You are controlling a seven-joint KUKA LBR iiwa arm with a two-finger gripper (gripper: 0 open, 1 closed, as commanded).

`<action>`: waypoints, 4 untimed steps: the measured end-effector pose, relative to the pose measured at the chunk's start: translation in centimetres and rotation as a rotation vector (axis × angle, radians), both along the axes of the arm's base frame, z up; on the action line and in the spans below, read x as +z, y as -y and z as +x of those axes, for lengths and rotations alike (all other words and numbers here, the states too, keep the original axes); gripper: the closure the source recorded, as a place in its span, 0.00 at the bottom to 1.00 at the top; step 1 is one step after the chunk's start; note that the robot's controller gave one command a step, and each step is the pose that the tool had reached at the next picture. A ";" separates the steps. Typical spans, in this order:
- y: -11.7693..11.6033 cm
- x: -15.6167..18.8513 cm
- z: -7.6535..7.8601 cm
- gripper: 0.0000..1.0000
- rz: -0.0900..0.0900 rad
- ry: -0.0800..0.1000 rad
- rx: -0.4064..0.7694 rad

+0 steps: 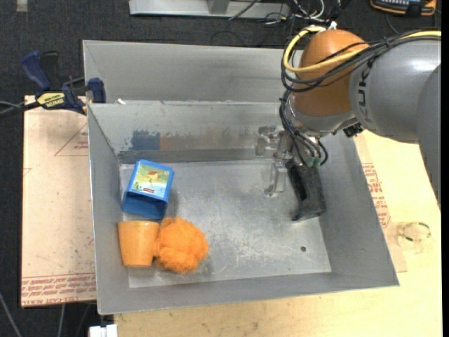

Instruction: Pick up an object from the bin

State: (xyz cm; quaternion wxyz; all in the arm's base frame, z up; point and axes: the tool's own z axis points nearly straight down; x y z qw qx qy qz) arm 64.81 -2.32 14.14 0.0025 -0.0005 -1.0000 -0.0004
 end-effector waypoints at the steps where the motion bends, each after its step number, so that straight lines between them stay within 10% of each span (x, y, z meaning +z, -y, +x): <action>1: 0.0 0.5 0.1 0.00 0.000 0.007 0.000; 2: -2.3 5.6 -3.9 0.00 0.000 -0.006 0.045; 4: -9.2 6.9 -0.3 0.00 0.004 0.015 0.030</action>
Offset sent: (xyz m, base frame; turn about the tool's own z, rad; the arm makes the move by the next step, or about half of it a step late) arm -0.0876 0.0559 0.1349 -0.1095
